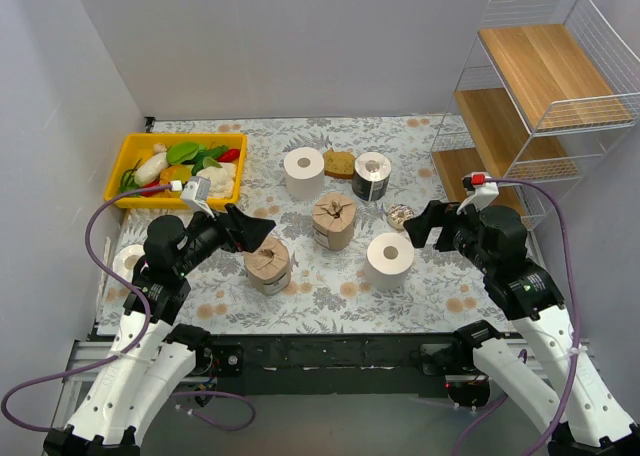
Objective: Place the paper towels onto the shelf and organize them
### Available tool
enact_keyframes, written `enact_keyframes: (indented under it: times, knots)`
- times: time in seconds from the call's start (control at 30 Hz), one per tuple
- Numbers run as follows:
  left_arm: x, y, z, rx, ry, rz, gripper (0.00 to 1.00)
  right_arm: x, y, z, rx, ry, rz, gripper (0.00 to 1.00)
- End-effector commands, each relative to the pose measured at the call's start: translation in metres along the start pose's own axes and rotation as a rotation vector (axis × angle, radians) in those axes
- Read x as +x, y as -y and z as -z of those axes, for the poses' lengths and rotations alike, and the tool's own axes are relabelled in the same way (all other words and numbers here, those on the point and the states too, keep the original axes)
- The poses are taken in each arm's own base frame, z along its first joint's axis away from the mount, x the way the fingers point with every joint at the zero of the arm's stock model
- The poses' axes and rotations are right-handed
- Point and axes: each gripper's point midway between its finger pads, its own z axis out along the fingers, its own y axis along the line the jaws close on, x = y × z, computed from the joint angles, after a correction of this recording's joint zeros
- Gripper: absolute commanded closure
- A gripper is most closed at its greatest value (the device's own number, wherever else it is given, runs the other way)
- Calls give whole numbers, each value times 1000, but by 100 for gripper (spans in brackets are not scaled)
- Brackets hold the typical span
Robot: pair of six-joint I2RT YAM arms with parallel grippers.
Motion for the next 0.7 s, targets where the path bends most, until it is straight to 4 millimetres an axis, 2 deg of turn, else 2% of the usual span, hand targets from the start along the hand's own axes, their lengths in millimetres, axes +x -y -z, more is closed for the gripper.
enact_keyframes:
  times: [0.0,0.43,0.5,0.53,0.57,0.6,0.67]
  knots:
    - [-3,1,2,3,15,-12,2,-26,-6,10,1,72,1,1]
    - [-4,1,3,-1,23,-12,2,-27,-2,20,39,54,-13,2]
    - [-5,0,3,-7,28,-11,2,-26,-6,24,13,42,10,2]
    - [-5,0,3,-9,28,-11,2,-18,-22,26,-83,-1,36,4]
    - [-5,-1,3,-11,27,-11,2,-10,-28,24,-135,-35,71,6]
    - [-7,0,3,-10,32,-15,2,-5,-32,22,-158,-56,52,13]
    - [-6,0,3,-10,28,-14,2,17,-31,13,-154,-179,12,23]
